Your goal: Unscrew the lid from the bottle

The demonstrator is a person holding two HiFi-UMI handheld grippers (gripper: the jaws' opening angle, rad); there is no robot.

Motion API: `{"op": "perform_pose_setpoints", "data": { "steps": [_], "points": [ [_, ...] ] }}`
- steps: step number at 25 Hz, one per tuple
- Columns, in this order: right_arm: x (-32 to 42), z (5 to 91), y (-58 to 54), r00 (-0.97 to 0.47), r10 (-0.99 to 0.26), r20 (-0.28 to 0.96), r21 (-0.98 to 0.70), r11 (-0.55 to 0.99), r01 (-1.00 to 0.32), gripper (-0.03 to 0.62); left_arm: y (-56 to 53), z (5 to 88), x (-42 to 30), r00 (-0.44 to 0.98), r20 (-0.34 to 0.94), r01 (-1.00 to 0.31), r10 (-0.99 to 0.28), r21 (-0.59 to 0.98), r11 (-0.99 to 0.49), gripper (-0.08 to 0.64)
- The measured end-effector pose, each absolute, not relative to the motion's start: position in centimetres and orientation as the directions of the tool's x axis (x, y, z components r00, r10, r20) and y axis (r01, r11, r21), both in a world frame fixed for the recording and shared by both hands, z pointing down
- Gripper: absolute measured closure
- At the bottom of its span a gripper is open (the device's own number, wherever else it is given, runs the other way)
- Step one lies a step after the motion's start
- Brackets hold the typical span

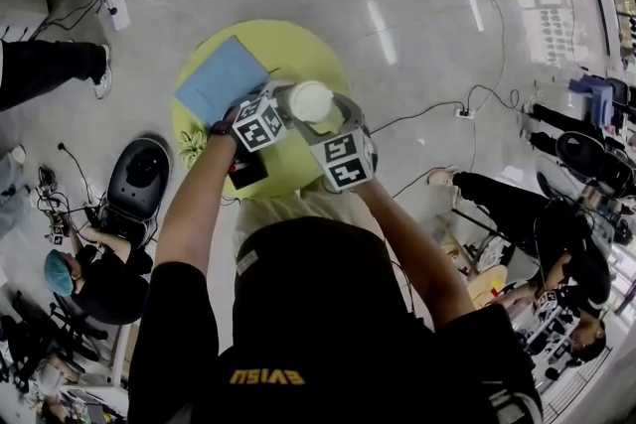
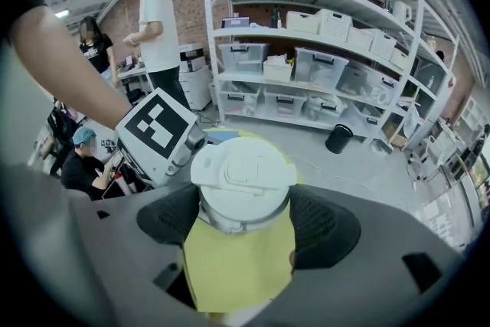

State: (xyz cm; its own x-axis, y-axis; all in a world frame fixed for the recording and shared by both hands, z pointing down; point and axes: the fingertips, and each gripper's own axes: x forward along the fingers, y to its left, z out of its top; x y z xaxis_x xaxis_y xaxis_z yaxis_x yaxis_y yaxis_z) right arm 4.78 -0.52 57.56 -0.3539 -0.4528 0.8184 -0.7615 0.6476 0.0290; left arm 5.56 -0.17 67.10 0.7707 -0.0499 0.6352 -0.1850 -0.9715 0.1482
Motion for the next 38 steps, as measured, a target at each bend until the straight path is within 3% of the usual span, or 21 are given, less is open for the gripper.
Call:
{"op": "perform_pose_setpoints", "data": {
  "steps": [12,27,33,38],
  "points": [
    [4.6,57.7,-0.4,-0.432,-0.308,0.847,0.05,0.857,-0.513,0.224,-0.2,67.4,5.4,0.769,0.638,-0.177,-0.045,0.145,-0.974,0.213],
    [4.7,57.7,-0.4,-0.458,-0.152,0.876,0.059,0.975,-0.212,0.224,-0.2,67.3,5.5,0.758,0.651,-0.173,-0.039,0.144,-0.974,0.213],
    [4.7,57.3,-0.4,-0.459,-0.188,0.868,0.068,0.962,-0.265,0.218,-0.3,67.1,5.6,0.763,0.645,-0.175,-0.044,0.141,-0.974,0.213],
    [4.4,56.3,-0.7,-0.497,-0.319,0.807,0.028,0.861,-0.507,0.179,-0.2,67.2,5.4,0.762,0.646,-0.178,-0.042,0.146,-0.973,0.215]
  ]
}}
